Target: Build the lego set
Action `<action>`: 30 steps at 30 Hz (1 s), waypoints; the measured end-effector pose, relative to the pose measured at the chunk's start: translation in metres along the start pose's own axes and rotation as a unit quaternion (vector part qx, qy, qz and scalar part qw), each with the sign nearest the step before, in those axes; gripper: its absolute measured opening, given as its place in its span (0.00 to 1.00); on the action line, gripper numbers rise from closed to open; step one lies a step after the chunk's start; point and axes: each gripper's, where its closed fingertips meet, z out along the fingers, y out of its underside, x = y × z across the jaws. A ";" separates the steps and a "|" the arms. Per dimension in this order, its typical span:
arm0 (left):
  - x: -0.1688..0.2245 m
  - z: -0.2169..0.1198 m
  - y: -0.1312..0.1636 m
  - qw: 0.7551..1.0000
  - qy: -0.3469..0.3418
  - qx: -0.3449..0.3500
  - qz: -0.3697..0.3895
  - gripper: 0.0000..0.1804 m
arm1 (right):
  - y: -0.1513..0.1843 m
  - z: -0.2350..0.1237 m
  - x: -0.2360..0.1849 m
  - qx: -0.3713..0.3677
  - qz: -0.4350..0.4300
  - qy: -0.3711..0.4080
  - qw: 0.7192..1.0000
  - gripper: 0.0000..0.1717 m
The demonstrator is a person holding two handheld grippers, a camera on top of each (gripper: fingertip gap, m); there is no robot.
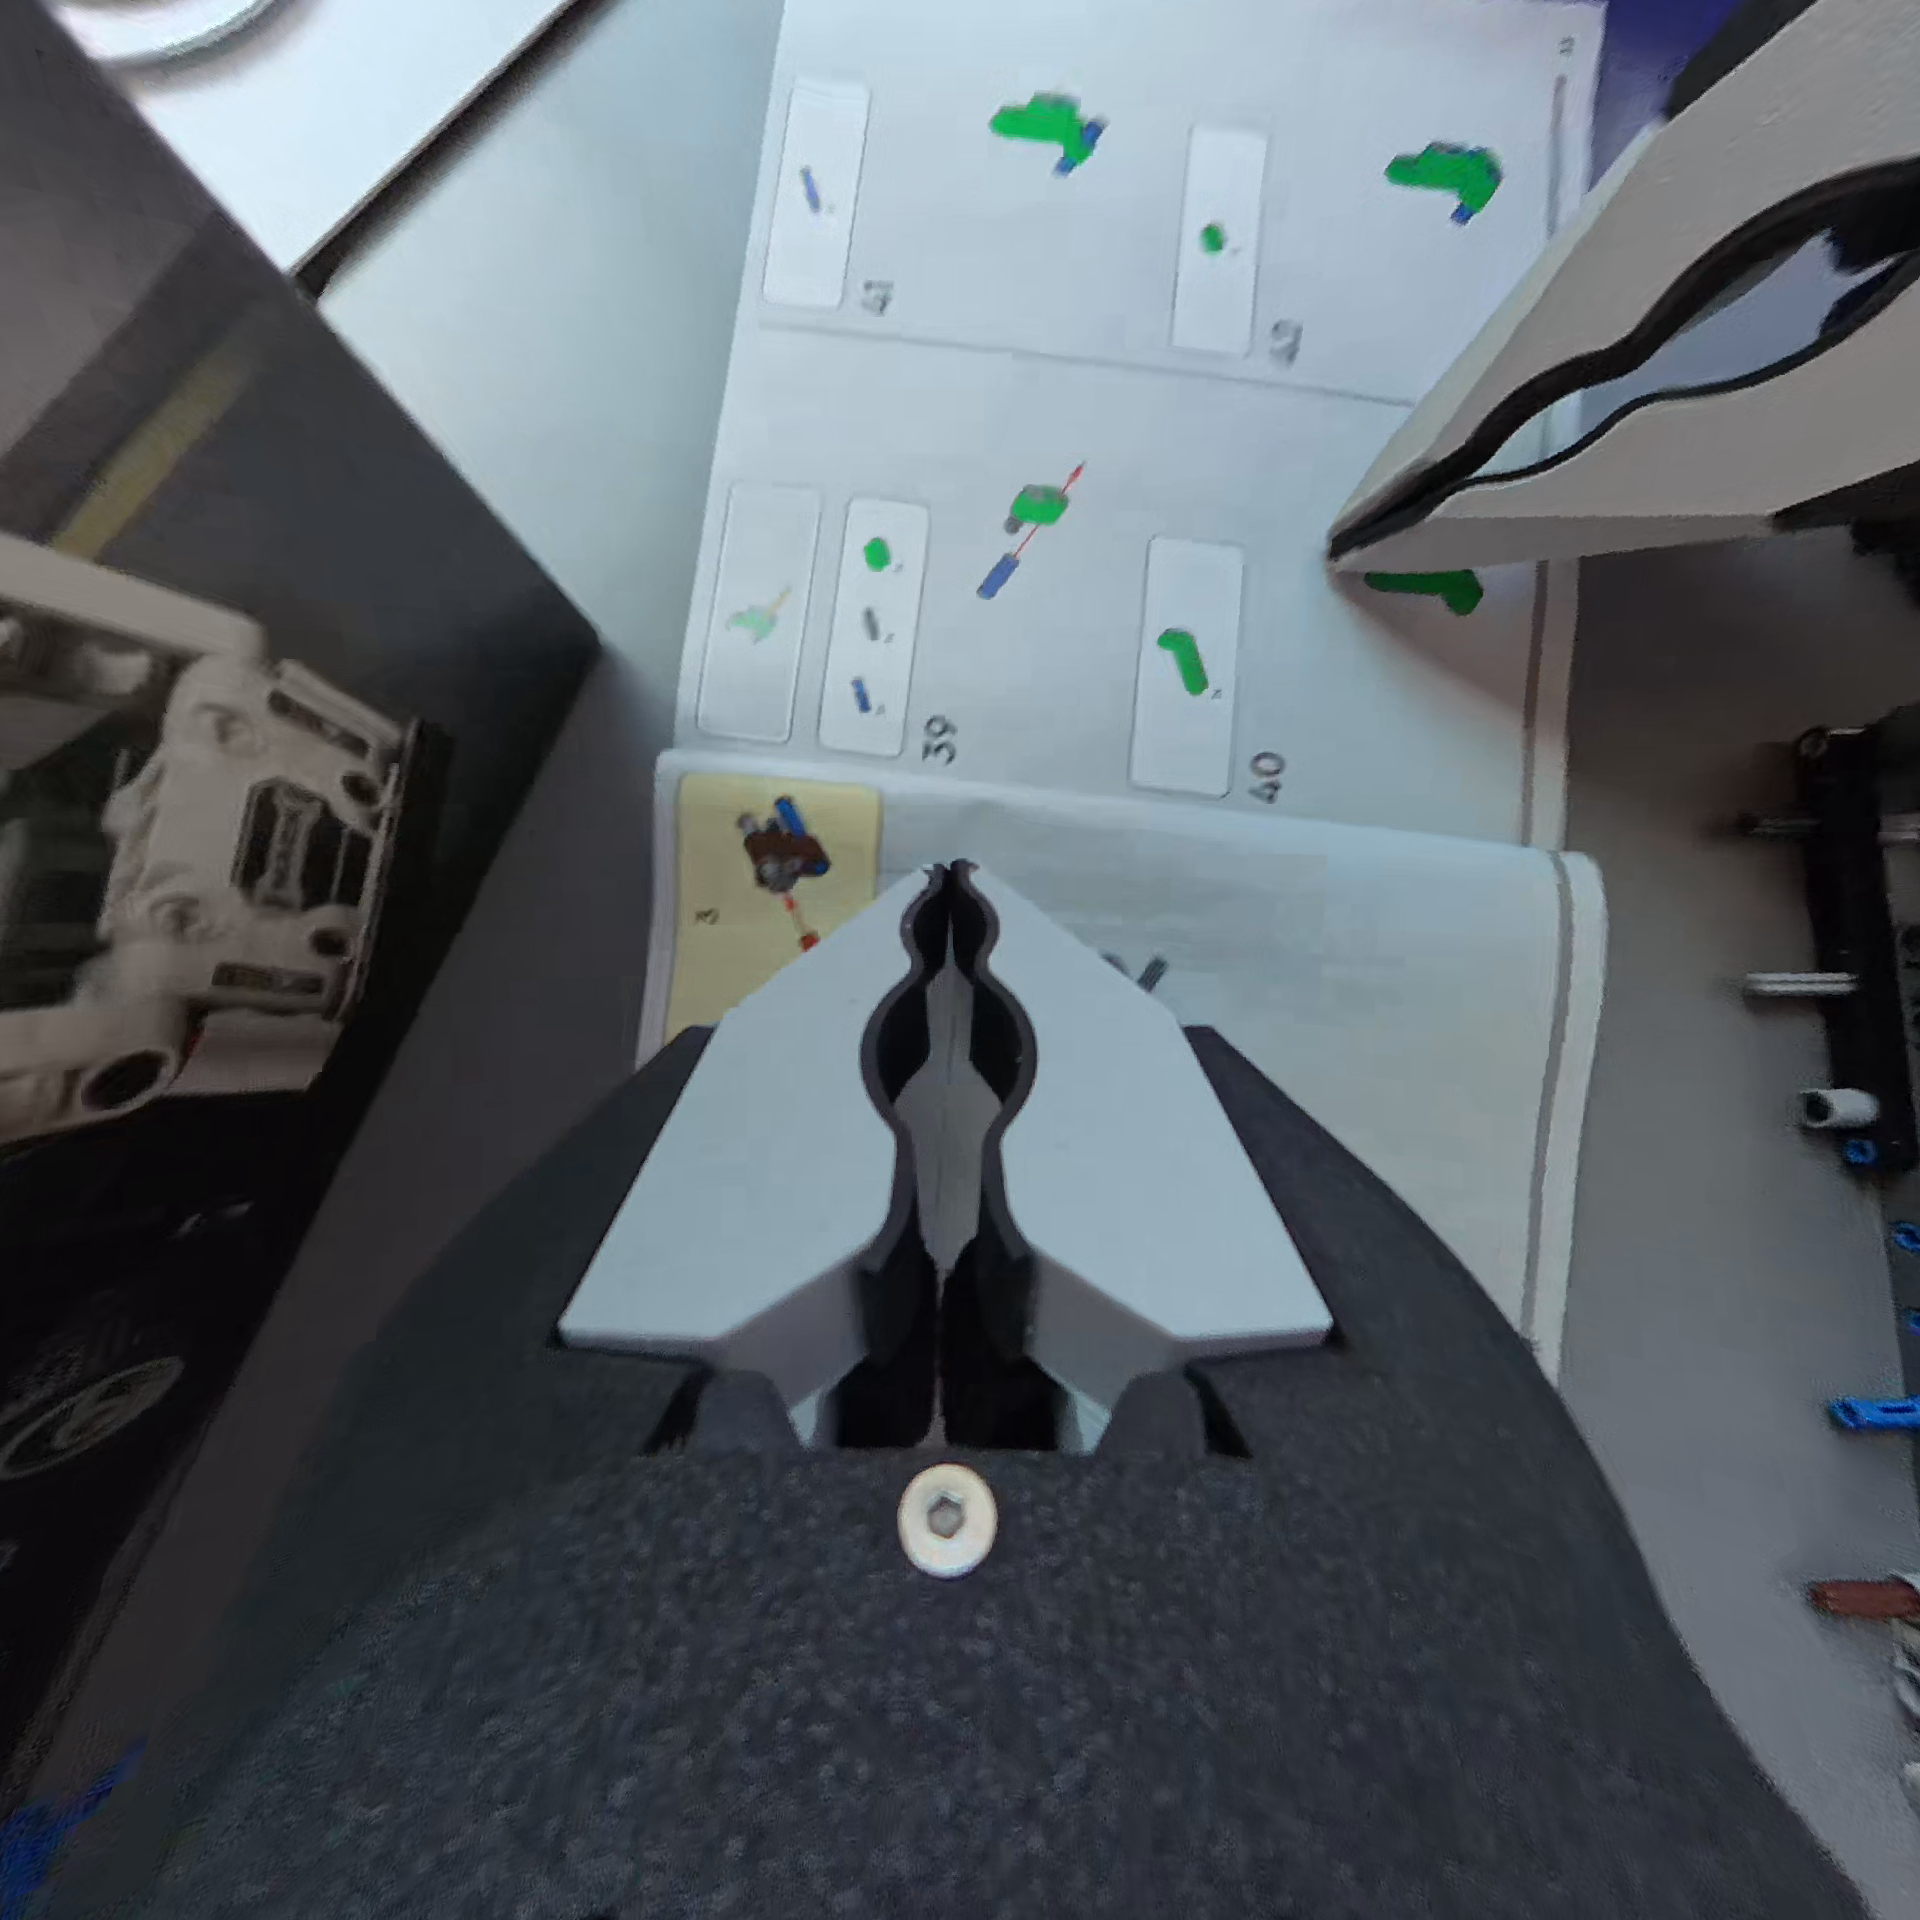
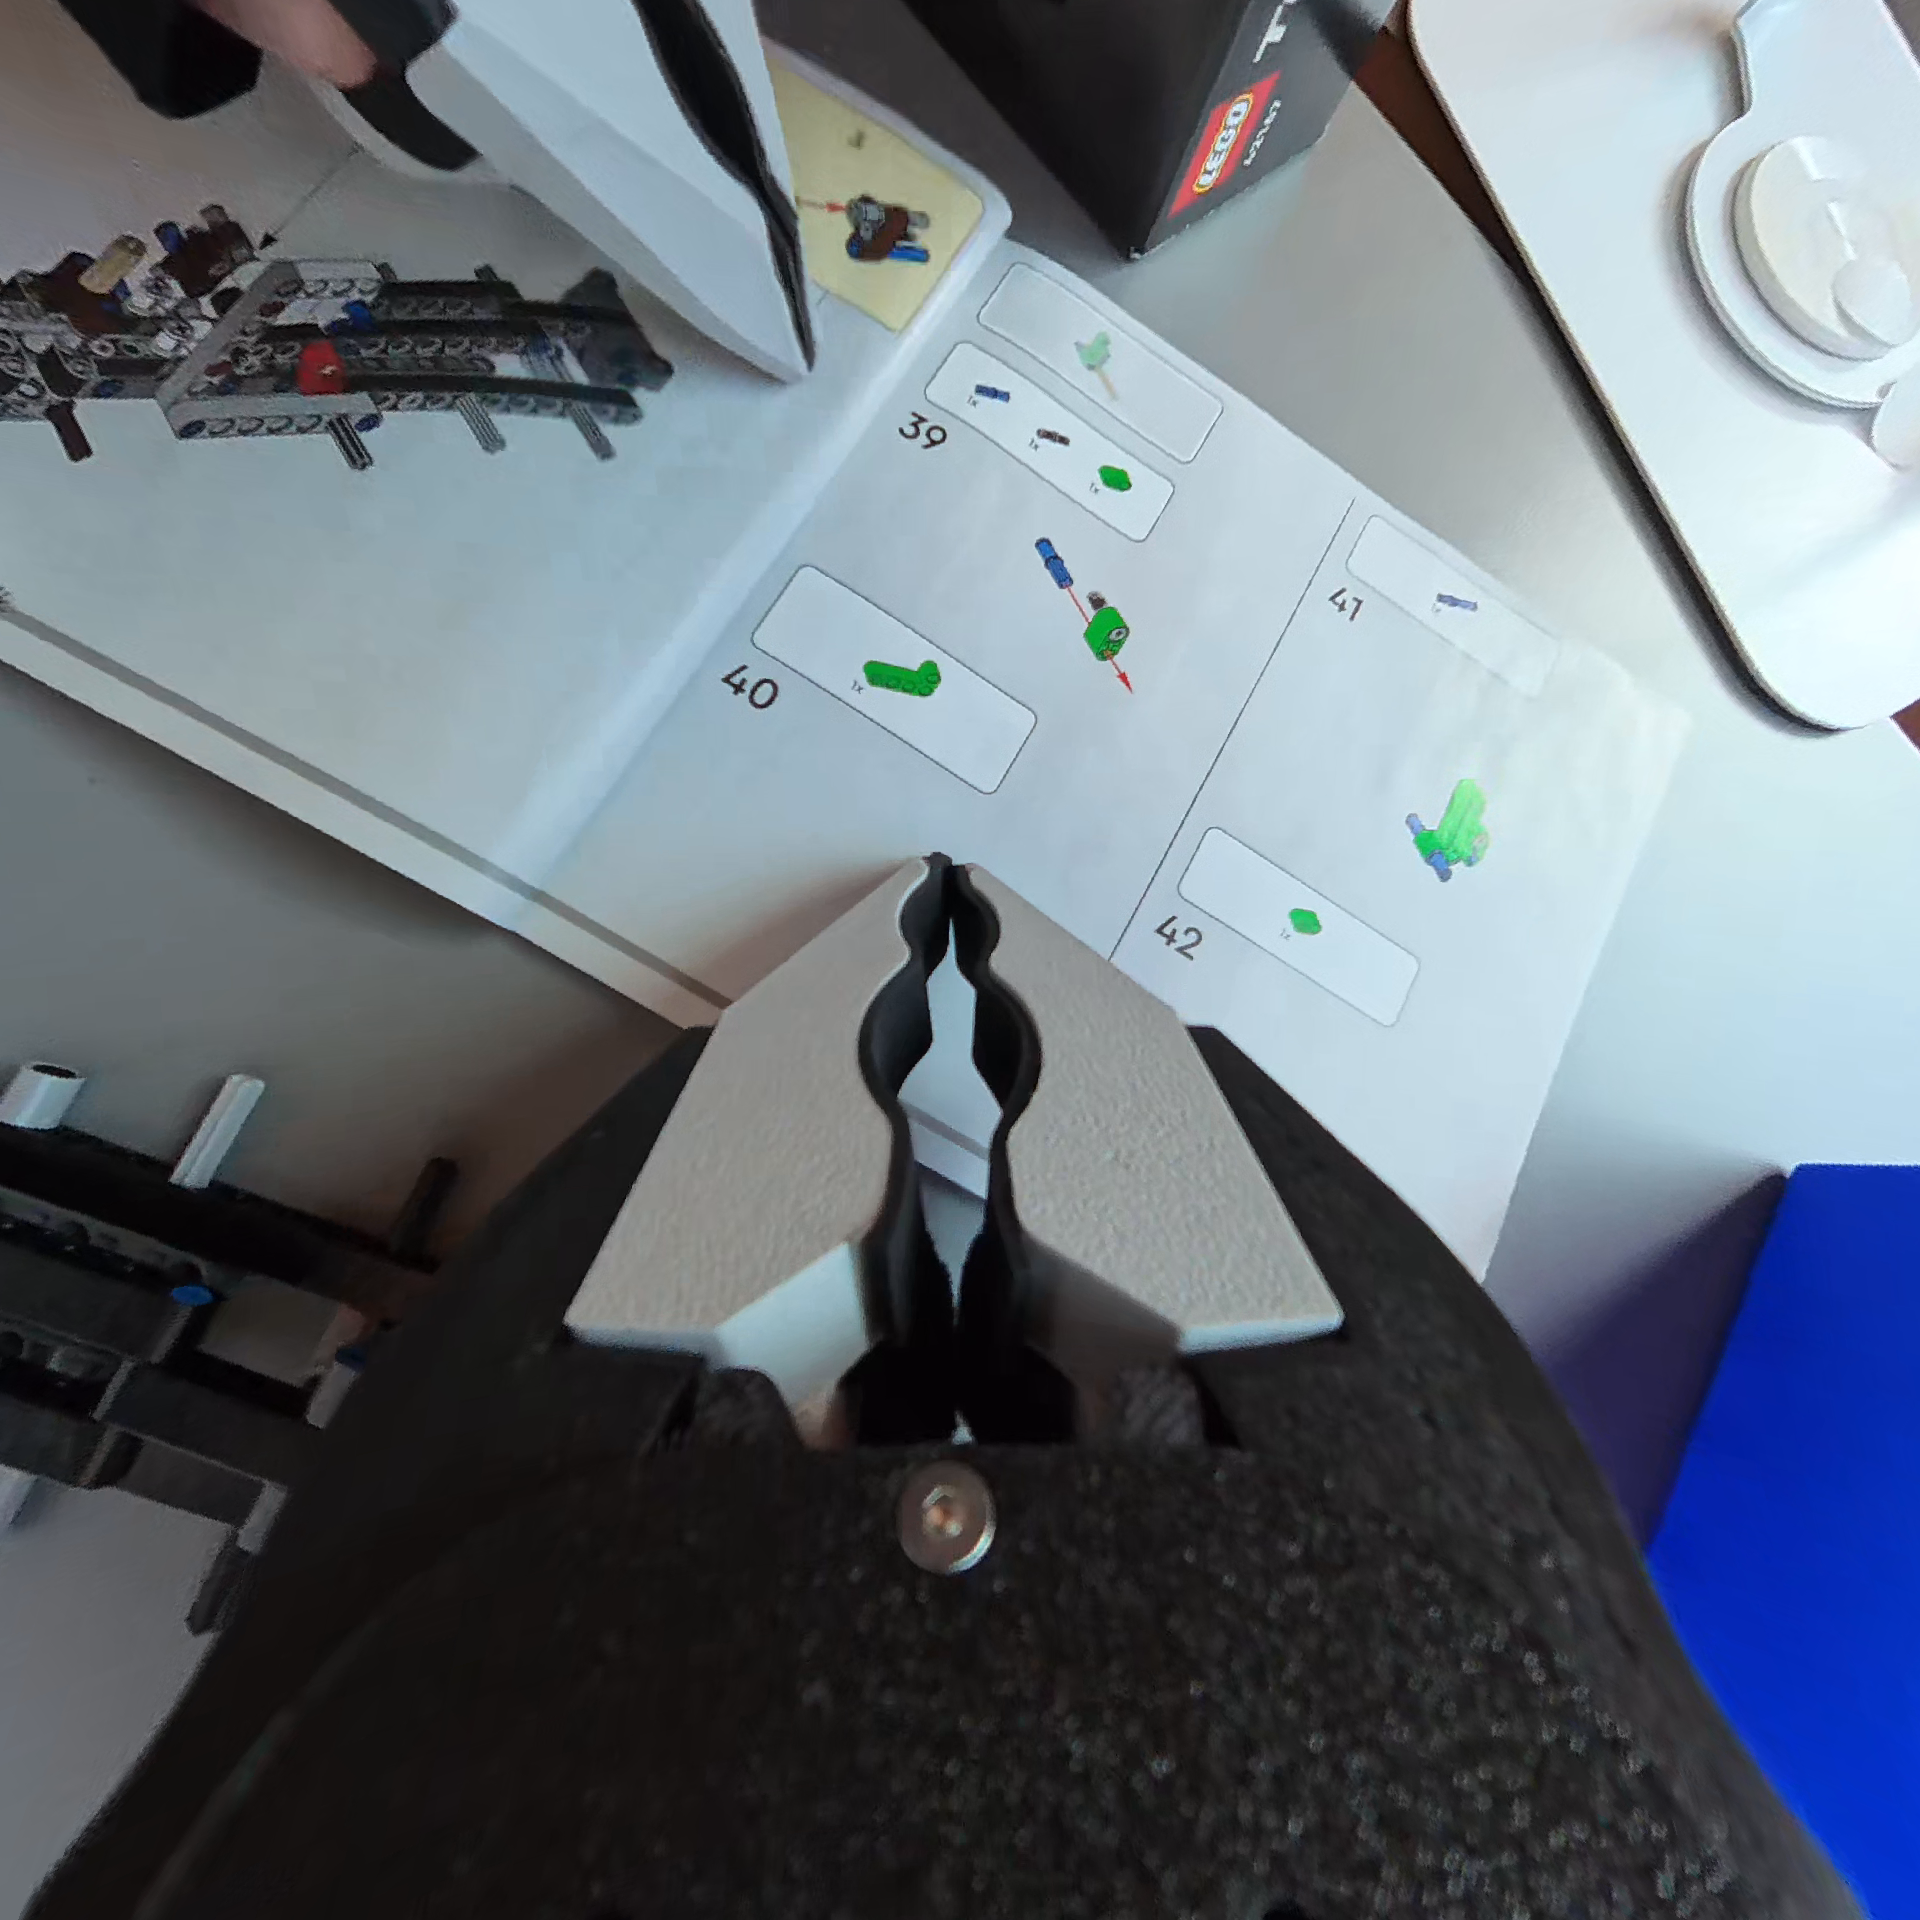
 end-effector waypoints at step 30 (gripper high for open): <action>-0.037 0.034 -0.038 0.998 -0.063 -0.028 -0.014 0.00 | -0.031 0.007 -0.059 0.022 -0.065 -0.099 0.993 0.00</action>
